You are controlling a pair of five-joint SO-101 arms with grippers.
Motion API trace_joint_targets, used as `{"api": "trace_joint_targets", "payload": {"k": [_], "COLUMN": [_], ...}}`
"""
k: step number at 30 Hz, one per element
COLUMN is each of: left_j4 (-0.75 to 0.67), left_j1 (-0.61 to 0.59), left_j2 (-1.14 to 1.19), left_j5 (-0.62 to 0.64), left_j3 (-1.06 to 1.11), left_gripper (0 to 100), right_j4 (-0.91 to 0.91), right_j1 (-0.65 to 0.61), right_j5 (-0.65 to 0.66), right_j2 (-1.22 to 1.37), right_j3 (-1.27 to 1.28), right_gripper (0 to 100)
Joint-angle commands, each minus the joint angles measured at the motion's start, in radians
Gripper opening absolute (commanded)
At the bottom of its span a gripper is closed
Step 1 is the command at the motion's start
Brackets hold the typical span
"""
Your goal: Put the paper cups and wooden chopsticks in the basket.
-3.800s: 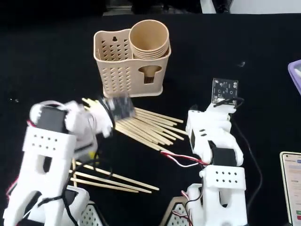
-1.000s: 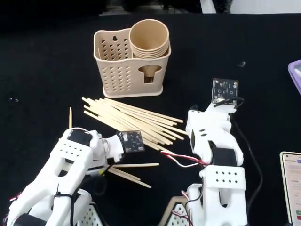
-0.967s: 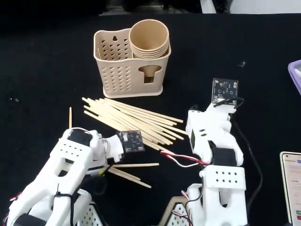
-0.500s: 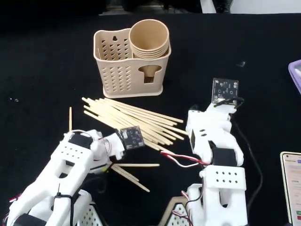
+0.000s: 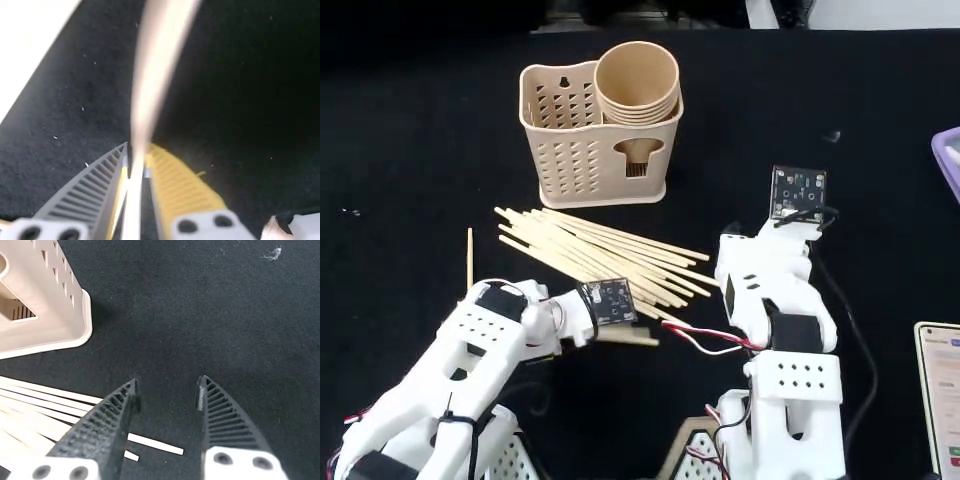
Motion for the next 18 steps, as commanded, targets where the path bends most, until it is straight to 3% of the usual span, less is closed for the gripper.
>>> {"api": "trace_joint_targets", "payload": {"k": [1,10,18], "left_j4": [0.002,0.302,0.158], "left_j1": [0.005,0.005,0.004], "left_j2": [-0.011,-0.009,-0.011], "left_j5": [0.008,0.041,0.048], "left_j3": [-0.021,-0.214,-0.085], "left_gripper": [4,3,3], "right_j4": [-0.014,-0.014,-0.014], "right_j1": [0.014,0.014,0.014], "right_j5": [-0.002,-0.002,-0.002], "right_j2": [-0.024,-0.024,-0.024], "right_j3": [-0.007,-0.007,-0.007], "right_gripper": [19.0,19.0,19.0]}}
